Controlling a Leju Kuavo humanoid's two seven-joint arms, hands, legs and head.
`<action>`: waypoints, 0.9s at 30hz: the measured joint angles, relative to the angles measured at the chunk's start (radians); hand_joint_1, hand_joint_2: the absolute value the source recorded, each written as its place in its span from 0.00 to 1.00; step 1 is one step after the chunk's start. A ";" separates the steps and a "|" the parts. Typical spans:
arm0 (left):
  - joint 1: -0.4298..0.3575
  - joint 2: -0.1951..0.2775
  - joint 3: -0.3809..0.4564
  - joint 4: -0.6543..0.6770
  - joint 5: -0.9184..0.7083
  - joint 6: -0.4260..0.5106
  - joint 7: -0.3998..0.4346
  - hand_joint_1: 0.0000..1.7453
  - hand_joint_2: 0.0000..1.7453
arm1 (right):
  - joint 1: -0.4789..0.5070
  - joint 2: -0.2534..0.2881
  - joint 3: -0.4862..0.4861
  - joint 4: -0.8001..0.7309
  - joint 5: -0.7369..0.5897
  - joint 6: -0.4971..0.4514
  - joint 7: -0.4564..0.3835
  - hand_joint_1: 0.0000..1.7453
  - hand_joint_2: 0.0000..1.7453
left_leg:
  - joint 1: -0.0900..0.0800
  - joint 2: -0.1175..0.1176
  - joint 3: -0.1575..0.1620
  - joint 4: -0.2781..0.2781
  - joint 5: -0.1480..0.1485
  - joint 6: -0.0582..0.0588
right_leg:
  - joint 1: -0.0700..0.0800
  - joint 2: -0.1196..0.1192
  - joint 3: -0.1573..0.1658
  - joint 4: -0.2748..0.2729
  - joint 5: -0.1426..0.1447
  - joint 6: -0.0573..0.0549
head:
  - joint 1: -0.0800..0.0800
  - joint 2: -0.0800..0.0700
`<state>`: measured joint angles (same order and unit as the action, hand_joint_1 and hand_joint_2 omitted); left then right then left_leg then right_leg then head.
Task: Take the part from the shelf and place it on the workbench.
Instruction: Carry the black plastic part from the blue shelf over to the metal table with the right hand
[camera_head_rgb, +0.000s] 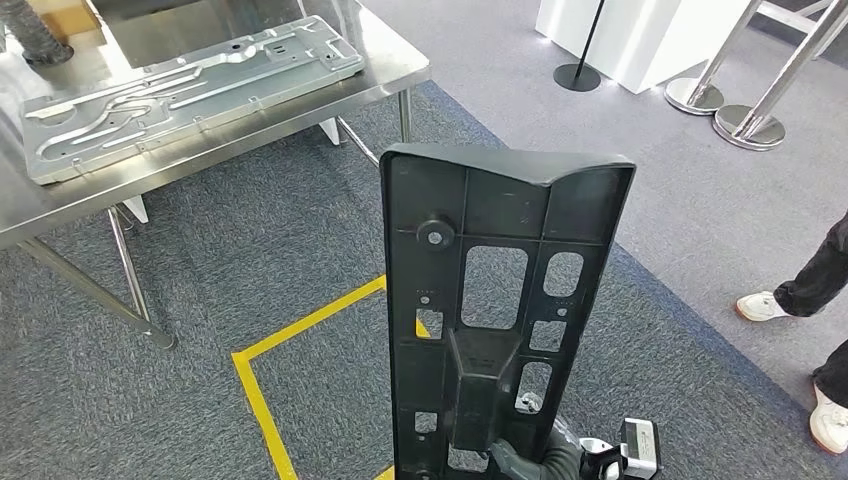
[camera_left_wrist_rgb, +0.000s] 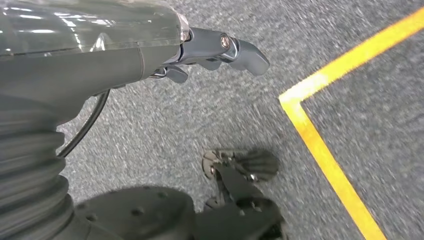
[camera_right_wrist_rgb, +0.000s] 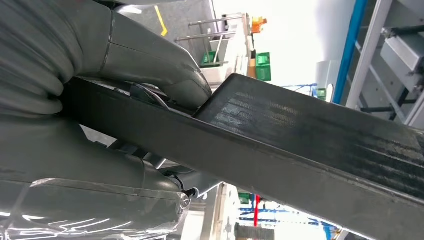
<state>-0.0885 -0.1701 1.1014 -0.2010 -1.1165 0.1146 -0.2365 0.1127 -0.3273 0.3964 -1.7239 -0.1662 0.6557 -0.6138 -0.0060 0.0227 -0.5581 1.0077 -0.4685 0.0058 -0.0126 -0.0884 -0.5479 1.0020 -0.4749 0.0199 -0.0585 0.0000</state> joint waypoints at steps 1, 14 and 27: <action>0.002 0.000 0.000 0.000 -0.001 0.000 0.000 0.00 1.00 | -0.001 0.000 0.000 0.000 -0.004 0.001 0.000 1.00 1.00 | 0.000 -0.003 -0.001 -0.002 0.002 0.006 | 0.000 -0.002 0.002 -0.001 0.001 0.005 | 0.000 0.000; -0.008 -0.001 -0.001 0.000 -0.015 -0.002 0.002 0.00 1.00 | 0.019 0.006 0.000 -0.010 -0.024 0.006 -0.002 1.00 1.00 | 0.001 -0.042 0.005 -0.003 0.003 0.014 | -0.005 0.083 -0.018 0.014 0.010 0.013 | 0.000 0.000; -0.009 -0.001 -0.003 0.000 -0.017 -0.007 0.003 0.00 1.00 | 0.035 0.002 0.000 -0.029 -0.014 0.002 0.002 1.00 1.00 | 0.009 -0.002 -0.050 0.119 -0.033 -0.022 | -0.005 0.047 -0.002 -0.001 0.003 -0.020 | 0.000 0.000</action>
<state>-0.0977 -0.1708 1.0986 -0.2010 -1.1338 0.1076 -0.2334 0.1477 -0.3250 0.3960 -1.7529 -0.1801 0.6581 -0.6119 0.0030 0.0212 -0.6082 1.1264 -0.5011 -0.0163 -0.0178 -0.0414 -0.5504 1.0014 -0.4721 0.0002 -0.0584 0.0000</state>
